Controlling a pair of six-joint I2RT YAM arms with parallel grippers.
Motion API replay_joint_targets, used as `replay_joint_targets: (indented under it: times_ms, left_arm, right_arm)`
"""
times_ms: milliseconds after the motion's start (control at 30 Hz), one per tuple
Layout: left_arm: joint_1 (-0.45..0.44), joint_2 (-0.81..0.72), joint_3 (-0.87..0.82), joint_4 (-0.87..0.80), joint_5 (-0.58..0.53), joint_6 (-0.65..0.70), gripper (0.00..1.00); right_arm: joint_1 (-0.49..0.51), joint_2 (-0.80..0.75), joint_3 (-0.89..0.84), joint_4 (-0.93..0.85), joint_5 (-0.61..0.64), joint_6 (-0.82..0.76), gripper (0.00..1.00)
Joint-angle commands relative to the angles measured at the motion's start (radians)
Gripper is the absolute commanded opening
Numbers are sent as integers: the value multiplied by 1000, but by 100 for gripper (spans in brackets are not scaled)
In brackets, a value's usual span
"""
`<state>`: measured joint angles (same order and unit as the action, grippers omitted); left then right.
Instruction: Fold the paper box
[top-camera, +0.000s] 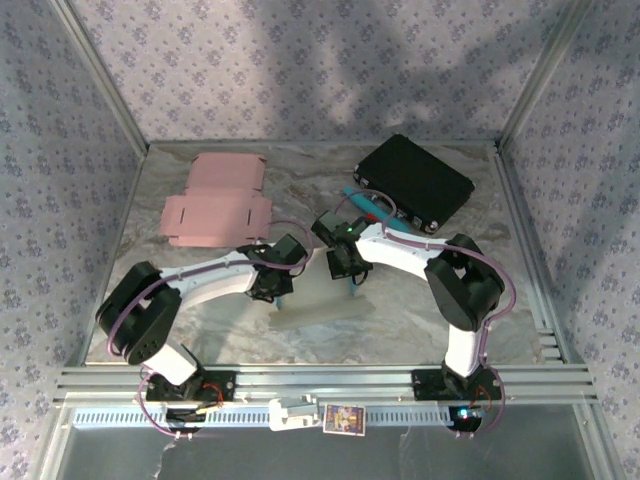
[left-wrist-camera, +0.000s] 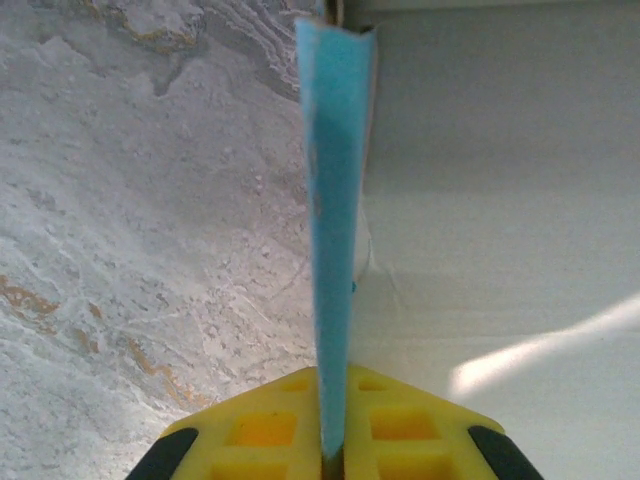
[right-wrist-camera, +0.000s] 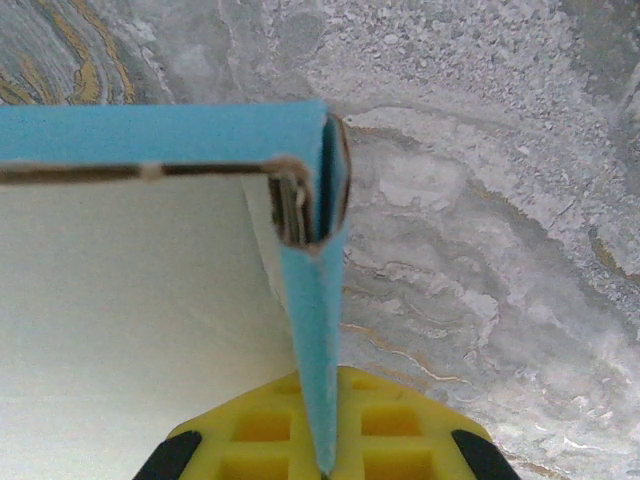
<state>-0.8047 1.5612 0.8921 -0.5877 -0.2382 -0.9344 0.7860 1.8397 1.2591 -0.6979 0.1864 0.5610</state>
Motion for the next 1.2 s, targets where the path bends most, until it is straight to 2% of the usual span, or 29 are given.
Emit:
replay_joint_targets:
  times_ms: [0, 100, 300, 433, 567, 667, 733, 967, 1167]
  left_arm:
    - [8, 28, 30, -108, -62, -12, 7]
    - [6, 62, 58, -171, -83, -29, 0]
    - [-31, 126, 129, -289, -144, -106, 0]
    - [-46, 123, 141, -266, -147, -93, 0]
    - [-45, 17, 100, -160, -150, -38, 25]
    - [-33, -52, 58, -82, -129, 5, 38]
    - [-19, -83, 27, -17, -96, 33, 43]
    - [22, -76, -9, 18, -28, 57, 43]
    - [47, -17, 24, 21, -46, 73, 33]
  right_arm:
    - [-4, -8, -8, -8, 15, 15, 0]
    - [-4, 2, 6, -20, 17, 16, 0]
    - [3, 24, 23, -41, 23, 27, 0]
    - [6, 18, 12, -38, 22, 35, 0]
    - [7, 6, -3, -27, 19, 37, 0]
    - [7, 3, -6, -27, 19, 36, 0]
    - [5, 4, -3, -29, 18, 34, 0]
    - [3, 14, 8, -28, 12, 29, 0]
    - [2, 15, 9, -30, 12, 30, 0]
